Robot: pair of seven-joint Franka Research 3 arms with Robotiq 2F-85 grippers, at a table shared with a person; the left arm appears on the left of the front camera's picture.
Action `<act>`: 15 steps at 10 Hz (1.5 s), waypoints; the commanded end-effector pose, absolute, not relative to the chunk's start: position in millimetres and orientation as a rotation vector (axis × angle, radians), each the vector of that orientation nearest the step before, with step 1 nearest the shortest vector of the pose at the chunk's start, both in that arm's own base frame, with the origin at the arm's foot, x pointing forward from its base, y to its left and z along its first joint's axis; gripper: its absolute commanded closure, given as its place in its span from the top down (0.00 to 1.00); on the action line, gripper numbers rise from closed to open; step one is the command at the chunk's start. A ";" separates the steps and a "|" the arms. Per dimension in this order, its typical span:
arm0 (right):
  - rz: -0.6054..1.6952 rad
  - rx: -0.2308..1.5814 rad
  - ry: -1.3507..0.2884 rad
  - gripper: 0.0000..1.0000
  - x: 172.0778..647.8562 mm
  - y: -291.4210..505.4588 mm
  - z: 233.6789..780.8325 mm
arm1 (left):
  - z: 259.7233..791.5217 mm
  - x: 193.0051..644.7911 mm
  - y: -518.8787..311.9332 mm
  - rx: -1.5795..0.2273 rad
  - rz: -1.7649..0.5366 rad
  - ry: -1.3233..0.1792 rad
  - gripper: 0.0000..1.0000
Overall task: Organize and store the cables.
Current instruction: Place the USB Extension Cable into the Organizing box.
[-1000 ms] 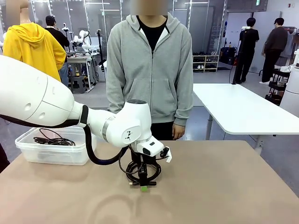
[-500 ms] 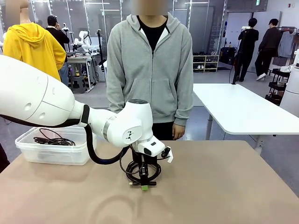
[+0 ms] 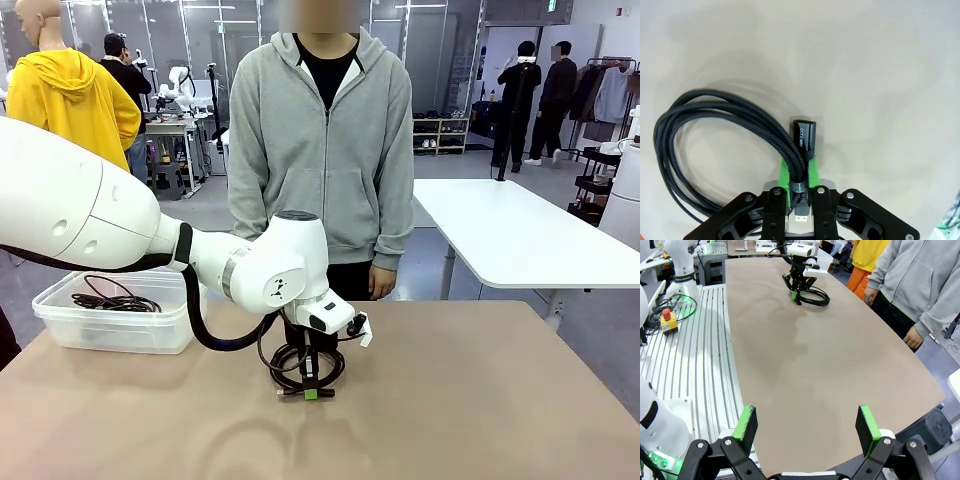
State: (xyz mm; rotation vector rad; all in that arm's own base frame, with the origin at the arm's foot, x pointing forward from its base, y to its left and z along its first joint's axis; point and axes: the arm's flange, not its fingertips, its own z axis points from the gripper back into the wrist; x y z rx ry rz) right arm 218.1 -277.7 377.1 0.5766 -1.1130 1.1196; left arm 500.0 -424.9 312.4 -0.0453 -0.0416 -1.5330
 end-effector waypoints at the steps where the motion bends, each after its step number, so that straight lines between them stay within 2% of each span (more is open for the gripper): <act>1: 1.117 0.567 -1.126 1.00 217.1 -275.1 380.5 | 318.1 501.3 -431.2 -0.030 -1.515 -0.026 0.00; 4: 1.117 0.567 -1.126 1.00 217.1 -275.1 380.5 | 325.0 502.9 -434.9 -0.043 -1.516 -0.023 0.00; 5: 1.117 0.567 -1.126 1.00 217.1 -275.1 380.5 | 340.7 502.9 -436.8 -0.057 -1.585 -0.014 0.00; 7: 1.117 0.567 -1.126 1.00 217.1 -275.1 380.5 | 422.9 513.6 -437.8 0.050 -1.646 -0.038 0.00; 8: 1.117 0.567 -1.126 1.00 217.1 -275.1 380.5 | 450.9 513.2 -435.8 0.011 -1.682 -0.046 0.00; 9: 1.117 0.567 -1.126 1.00 217.1 -275.1 380.5 | 467.2 512.8 -433.8 0.056 -1.694 -0.045 0.00; 15: 1.117 0.567 -1.126 1.00 217.1 -275.1 380.5 | 493.6 510.8 -431.9 0.057 -1.679 -0.090 0.00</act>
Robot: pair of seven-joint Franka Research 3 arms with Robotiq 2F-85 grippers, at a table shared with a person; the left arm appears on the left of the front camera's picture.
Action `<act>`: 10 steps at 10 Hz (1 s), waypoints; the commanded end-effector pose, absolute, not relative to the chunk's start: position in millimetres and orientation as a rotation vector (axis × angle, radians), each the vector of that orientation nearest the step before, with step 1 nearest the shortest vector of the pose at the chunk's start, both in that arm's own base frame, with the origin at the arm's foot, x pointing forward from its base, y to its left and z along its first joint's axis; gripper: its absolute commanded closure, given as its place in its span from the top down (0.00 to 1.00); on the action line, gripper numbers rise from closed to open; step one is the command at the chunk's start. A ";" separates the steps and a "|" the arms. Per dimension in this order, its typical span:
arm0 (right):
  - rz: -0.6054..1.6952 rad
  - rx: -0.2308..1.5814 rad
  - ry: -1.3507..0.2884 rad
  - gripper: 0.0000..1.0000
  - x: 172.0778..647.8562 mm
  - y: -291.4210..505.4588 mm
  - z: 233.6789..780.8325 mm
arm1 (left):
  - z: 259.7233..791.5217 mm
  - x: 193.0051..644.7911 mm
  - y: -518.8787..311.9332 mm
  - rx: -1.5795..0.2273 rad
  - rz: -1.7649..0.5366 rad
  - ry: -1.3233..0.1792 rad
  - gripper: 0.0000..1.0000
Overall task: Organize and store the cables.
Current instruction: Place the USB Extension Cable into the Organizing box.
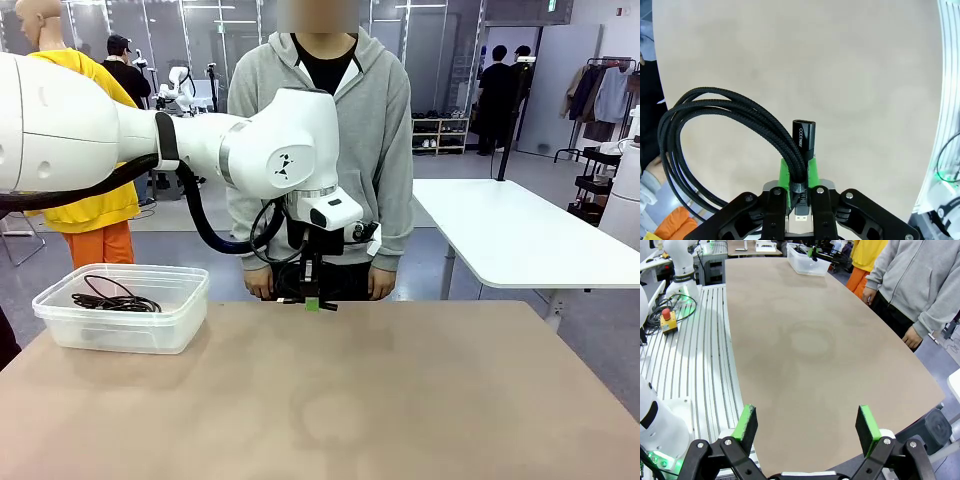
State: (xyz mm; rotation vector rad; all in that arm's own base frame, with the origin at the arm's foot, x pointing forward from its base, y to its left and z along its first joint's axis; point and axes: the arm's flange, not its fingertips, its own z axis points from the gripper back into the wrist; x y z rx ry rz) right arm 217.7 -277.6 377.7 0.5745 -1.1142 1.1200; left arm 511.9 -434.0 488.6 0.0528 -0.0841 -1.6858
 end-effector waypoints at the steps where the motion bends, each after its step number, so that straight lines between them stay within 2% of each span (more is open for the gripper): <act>1: 1.117 0.567 -1.126 1.00 217.1 -275.1 380.5 | 493.6 510.8 -431.9 0.057 -1.679 -0.090 0.00; 2: 1.117 0.567 -1.126 1.00 217.1 -275.1 380.5 | 493.6 510.8 -431.9 0.057 -1.679 -0.090 0.00; 3: 1.117 0.567 -1.126 1.00 217.1 -275.1 380.5 | 489.1 512.2 -433.9 0.053 -1.685 -0.085 0.16; 4: 1.117 0.567 -1.126 1.00 217.1 -275.1 380.5 | 497.8 521.7 -421.8 0.012 -1.656 -0.037 0.16; 6: 1.117 0.567 -1.126 1.00 217.1 -275.1 380.5 | 526.1 541.7 -371.2 -0.017 -1.618 -0.051 0.16; 10: 1.117 0.567 -1.126 1.00 217.1 -275.1 380.5 | 537.3 572.1 -251.8 -0.065 -1.646 -0.070 0.16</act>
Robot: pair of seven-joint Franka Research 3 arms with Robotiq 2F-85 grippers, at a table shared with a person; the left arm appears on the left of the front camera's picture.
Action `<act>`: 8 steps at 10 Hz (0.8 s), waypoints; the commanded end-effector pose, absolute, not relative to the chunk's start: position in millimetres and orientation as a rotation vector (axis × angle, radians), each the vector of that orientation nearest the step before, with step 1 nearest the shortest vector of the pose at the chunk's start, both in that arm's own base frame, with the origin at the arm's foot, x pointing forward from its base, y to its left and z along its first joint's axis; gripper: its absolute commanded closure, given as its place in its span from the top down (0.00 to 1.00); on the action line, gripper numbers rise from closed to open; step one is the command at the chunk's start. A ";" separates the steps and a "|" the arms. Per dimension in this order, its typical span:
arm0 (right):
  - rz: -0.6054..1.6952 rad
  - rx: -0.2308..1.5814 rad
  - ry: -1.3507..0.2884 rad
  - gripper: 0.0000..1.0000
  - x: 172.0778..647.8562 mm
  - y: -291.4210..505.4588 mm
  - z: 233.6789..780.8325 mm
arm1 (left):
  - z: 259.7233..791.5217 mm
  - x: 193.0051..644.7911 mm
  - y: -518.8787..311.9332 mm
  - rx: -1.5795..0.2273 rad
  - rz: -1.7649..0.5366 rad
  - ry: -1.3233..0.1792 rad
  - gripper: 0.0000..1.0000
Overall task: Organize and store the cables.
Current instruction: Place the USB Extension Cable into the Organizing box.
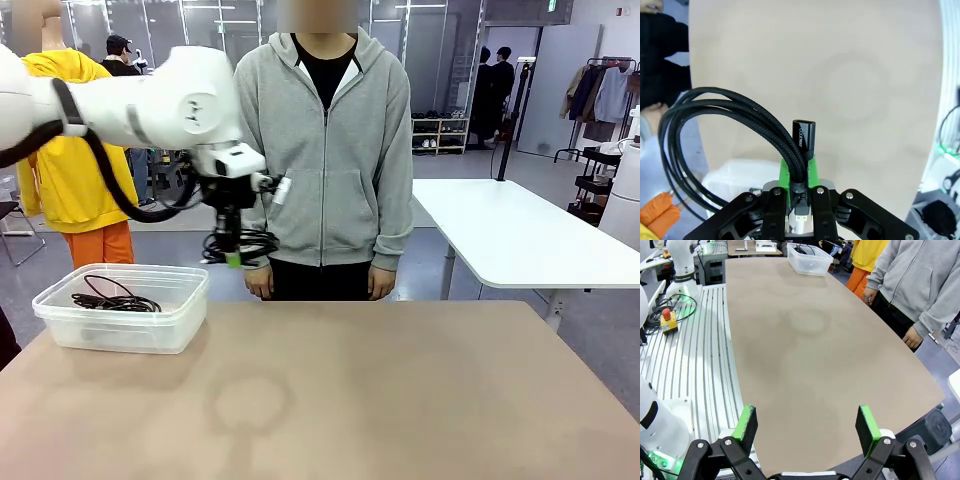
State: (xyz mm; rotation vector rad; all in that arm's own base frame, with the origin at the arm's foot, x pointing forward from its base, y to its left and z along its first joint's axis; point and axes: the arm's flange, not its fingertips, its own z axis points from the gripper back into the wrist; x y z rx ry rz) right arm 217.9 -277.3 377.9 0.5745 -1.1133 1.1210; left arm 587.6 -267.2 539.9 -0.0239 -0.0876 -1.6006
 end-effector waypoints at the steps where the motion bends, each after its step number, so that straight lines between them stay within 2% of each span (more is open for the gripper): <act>1: 1.117 0.567 -1.126 1.00 217.1 -275.1 380.5 | 542.4 576.5 -214.8 -0.043 -1.641 -0.087 0.16; 5: 1.117 0.567 -1.126 1.00 217.1 -275.1 380.5 | 534.5 590.2 -80.8 0.002 -1.363 -0.154 0.16; 8: 1.117 0.567 -1.126 1.00 217.1 -275.1 380.5 | 525.8 596.3 -26.4 -0.015 -1.271 -0.171 0.16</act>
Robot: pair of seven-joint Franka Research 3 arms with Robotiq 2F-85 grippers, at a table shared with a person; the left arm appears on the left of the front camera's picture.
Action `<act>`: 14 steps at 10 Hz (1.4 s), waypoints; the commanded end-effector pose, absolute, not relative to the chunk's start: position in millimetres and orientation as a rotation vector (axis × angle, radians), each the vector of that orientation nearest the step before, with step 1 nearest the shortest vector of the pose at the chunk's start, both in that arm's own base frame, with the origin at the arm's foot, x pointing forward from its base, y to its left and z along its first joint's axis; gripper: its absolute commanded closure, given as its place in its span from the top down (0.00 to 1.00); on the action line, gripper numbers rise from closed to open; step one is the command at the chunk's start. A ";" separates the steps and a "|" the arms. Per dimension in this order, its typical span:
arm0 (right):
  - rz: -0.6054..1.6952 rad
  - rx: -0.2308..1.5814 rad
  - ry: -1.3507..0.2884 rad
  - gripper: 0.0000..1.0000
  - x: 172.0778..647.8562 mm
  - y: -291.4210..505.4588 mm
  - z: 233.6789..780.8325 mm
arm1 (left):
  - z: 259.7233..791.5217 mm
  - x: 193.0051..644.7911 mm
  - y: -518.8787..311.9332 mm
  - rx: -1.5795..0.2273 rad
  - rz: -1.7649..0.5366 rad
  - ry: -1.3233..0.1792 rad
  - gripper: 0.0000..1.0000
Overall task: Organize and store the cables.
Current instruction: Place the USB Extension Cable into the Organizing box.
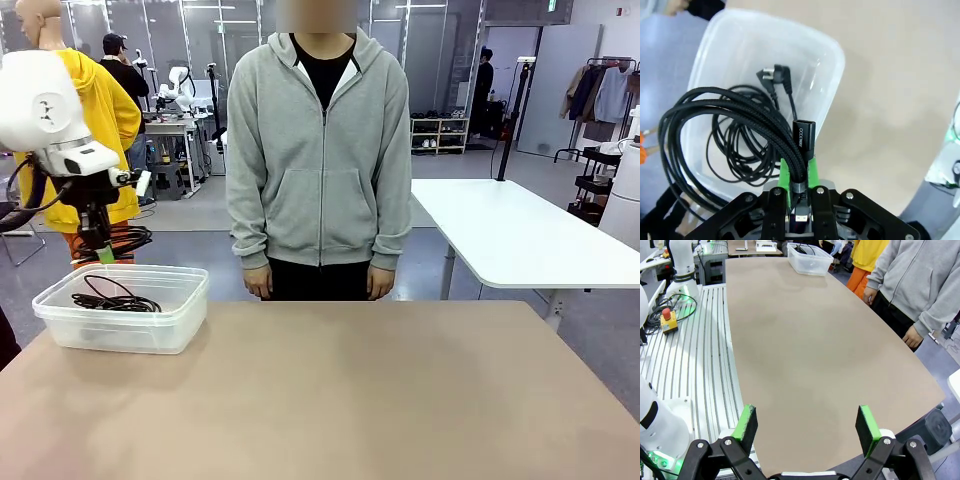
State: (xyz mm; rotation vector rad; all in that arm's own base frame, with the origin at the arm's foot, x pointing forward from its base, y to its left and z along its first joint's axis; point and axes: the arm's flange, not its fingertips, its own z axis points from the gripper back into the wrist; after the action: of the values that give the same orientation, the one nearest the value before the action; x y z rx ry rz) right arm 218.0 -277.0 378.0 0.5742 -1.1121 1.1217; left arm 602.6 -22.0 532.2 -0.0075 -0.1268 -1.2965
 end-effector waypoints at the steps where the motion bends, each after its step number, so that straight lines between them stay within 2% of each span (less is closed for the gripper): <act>1: 1.117 0.567 -1.126 1.00 217.1 -275.1 380.5 | 512.9 606.8 -17.2 0.012 -1.206 -0.151 0.16; 3: 1.117 0.567 -1.126 1.00 217.1 -275.1 380.5 | 488.8 619.2 -6.9 0.015 -1.120 -0.140 0.16; 5: 1.117 0.567 -1.126 1.00 217.1 -275.1 380.5 | 475.3 625.8 -0.8 -0.066 -1.063 -0.168 0.16; 8: 1.117 0.567 -1.126 1.00 217.1 -275.1 380.5 | 469.1 628.9 -3.2 -0.002 -1.053 -0.072 0.16; 13: 1.117 0.567 -1.126 1.00 217.1 -275.1 380.5 | 467.8 629.7 -5.7 0.017 -1.039 -0.052 0.97; 14: 1.117 0.567 -1.126 1.00 217.1 -275.1 380.5 | 467.8 630.0 -5.8 0.014 -1.038 -0.046 1.00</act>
State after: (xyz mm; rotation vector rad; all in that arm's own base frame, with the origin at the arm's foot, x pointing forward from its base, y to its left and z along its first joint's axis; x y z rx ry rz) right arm 218.0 -277.0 378.1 0.5742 -1.1120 1.1218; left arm 627.8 -3.2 465.0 0.0102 -0.0711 -1.0581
